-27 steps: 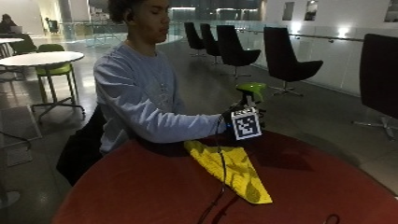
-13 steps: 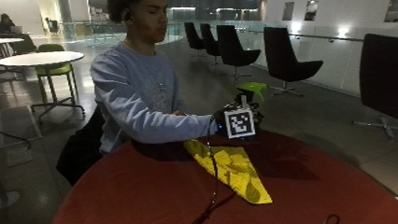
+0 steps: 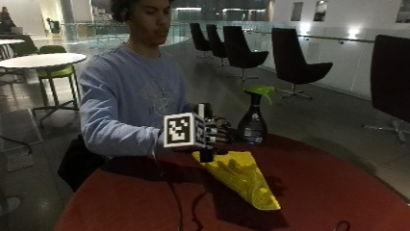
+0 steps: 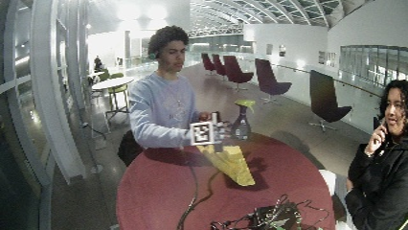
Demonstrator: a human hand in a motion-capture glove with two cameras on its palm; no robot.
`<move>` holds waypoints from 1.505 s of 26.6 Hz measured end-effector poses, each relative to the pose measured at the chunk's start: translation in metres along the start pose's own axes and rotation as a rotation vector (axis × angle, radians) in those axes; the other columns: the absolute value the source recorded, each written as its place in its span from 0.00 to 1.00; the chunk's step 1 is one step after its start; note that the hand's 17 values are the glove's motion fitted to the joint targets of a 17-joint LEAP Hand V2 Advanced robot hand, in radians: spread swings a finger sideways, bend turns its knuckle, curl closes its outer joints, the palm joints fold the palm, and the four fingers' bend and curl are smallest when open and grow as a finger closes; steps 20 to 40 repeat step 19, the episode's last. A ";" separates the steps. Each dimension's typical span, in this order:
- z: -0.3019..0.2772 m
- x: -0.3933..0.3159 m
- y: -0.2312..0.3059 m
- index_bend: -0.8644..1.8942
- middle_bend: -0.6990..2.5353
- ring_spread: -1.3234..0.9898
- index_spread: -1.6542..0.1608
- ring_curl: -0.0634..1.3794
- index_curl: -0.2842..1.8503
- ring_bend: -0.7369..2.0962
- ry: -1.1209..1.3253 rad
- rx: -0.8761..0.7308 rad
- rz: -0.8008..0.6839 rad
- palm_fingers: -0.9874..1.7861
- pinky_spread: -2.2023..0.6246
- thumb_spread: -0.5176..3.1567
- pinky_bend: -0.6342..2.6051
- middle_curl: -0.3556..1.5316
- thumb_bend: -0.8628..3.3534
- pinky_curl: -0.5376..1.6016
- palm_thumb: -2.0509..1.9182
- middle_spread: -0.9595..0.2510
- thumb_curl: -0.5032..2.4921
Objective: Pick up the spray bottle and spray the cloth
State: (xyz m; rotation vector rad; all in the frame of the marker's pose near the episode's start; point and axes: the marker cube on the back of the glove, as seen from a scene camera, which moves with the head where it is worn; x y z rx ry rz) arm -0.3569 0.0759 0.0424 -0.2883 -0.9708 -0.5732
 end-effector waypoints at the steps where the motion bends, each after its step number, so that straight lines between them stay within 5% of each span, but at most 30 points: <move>1: -0.010 0.004 0.007 0.38 0.35 0.55 0.75 0.32 0.36 0.41 0.002 0.024 0.018 0.63 0.87 0.37 0.23 0.44 0.20 0.32 0.74 0.74 0.39; 15: -0.074 0.054 0.081 0.38 0.35 0.56 0.75 0.30 0.35 0.40 -0.024 0.187 0.191 0.64 0.87 0.39 0.23 0.43 0.20 0.31 0.74 0.75 0.37; 40: -0.073 0.055 0.085 0.38 0.35 0.56 0.75 0.30 0.35 0.39 -0.038 0.189 0.191 0.64 0.87 0.40 0.23 0.43 0.20 0.31 0.74 0.75 0.37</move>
